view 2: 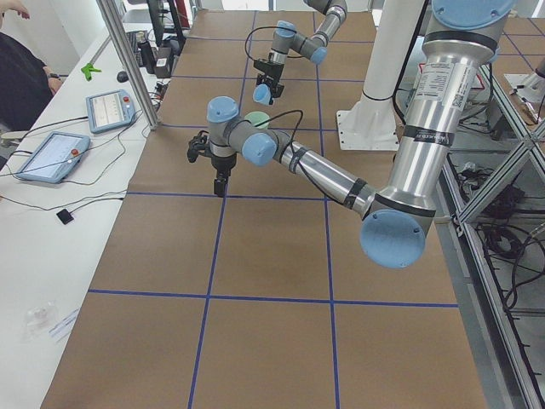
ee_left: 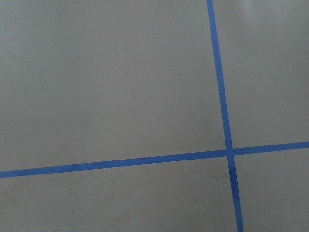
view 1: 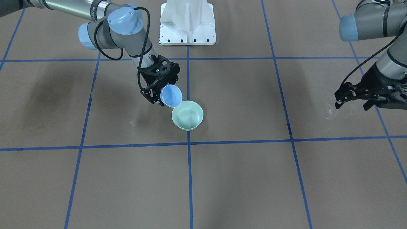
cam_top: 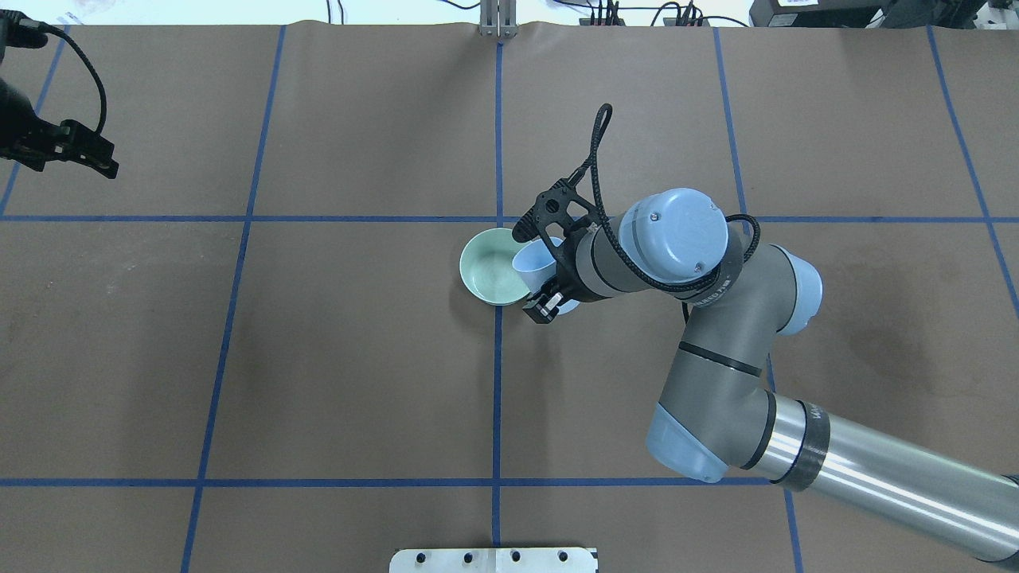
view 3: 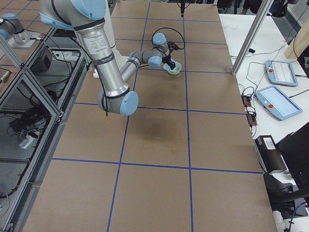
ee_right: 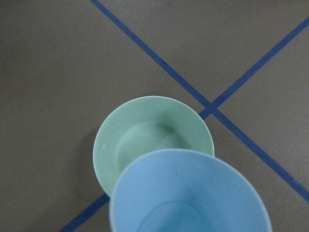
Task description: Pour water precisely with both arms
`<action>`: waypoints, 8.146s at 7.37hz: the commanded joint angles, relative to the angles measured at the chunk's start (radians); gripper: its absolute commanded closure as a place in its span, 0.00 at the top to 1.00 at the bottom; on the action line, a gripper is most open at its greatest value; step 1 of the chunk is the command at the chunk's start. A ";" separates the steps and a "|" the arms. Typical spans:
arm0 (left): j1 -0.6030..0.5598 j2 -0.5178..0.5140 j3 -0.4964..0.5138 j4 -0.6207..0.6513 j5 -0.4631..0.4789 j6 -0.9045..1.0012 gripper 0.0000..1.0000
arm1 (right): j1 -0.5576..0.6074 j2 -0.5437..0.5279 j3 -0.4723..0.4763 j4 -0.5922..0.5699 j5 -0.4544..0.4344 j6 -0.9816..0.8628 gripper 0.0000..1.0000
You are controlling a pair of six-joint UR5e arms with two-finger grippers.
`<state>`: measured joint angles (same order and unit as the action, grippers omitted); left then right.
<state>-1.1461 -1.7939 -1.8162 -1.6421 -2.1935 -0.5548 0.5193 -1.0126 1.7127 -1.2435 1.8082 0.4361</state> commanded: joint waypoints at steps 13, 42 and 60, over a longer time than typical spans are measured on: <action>-0.003 0.041 -0.006 -0.016 -0.002 0.004 1.00 | 0.008 0.346 -0.196 -0.692 0.151 -0.089 0.00; 0.005 0.034 -0.057 -0.013 -0.023 -0.086 1.00 | -0.321 -0.916 -0.050 0.911 -1.292 0.759 0.00; 0.006 0.033 -0.052 -0.010 -0.023 -0.085 1.00 | -0.507 -0.916 -0.188 1.061 -1.391 0.757 0.99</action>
<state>-1.1398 -1.7607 -1.8687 -1.6521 -2.2166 -0.6397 0.0124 -1.9283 1.5238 -0.1993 0.4133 1.1958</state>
